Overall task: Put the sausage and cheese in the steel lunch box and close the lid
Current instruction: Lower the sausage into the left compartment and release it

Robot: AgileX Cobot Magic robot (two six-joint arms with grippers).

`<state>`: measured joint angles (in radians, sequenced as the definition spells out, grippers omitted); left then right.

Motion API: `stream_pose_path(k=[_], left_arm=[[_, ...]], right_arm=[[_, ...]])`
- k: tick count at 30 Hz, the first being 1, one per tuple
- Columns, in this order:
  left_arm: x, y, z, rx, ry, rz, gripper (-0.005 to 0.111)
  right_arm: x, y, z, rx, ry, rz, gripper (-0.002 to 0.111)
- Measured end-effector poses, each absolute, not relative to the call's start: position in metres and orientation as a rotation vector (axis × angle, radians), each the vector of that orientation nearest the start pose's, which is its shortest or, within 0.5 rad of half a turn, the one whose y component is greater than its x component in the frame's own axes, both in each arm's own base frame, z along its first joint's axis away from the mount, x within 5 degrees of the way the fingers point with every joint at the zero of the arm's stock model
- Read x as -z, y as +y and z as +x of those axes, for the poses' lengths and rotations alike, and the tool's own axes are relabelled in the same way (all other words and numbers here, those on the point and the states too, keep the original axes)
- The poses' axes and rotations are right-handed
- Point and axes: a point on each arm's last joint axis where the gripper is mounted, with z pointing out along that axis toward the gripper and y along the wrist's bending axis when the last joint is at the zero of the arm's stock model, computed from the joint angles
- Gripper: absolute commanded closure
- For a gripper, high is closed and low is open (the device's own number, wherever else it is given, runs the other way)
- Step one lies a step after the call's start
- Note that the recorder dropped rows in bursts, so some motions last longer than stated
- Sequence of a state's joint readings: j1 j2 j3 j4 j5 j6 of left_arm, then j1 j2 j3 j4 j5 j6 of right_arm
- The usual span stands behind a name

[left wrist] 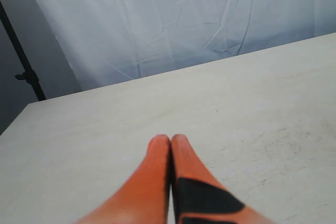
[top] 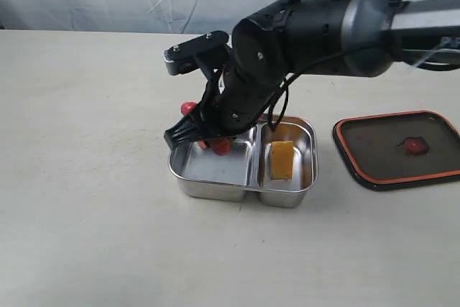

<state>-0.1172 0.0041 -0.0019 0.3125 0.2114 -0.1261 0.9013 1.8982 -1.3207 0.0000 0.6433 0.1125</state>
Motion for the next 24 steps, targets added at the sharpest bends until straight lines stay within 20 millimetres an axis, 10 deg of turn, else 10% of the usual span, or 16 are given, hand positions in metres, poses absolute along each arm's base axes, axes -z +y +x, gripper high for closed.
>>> stream_pose_path(k=[6,13,24], left_arm=[[-0.195,-0.001,0.056,-0.101,1.676,0.202,0.107],[-0.195,-0.001,0.056,-0.101,1.676,0.202,0.107],[-0.195,-0.001,0.056,-0.101,1.675,0.202,0.107]], right_arm=[[-0.168,0.315,0.253,-0.182,2.612,-1.109,0.102],[-0.164,0.315,0.258,-0.15,2.61,-1.047,0.05],[-0.202,0.301,0.248,-0.118,2.636,-1.033,0.057]])
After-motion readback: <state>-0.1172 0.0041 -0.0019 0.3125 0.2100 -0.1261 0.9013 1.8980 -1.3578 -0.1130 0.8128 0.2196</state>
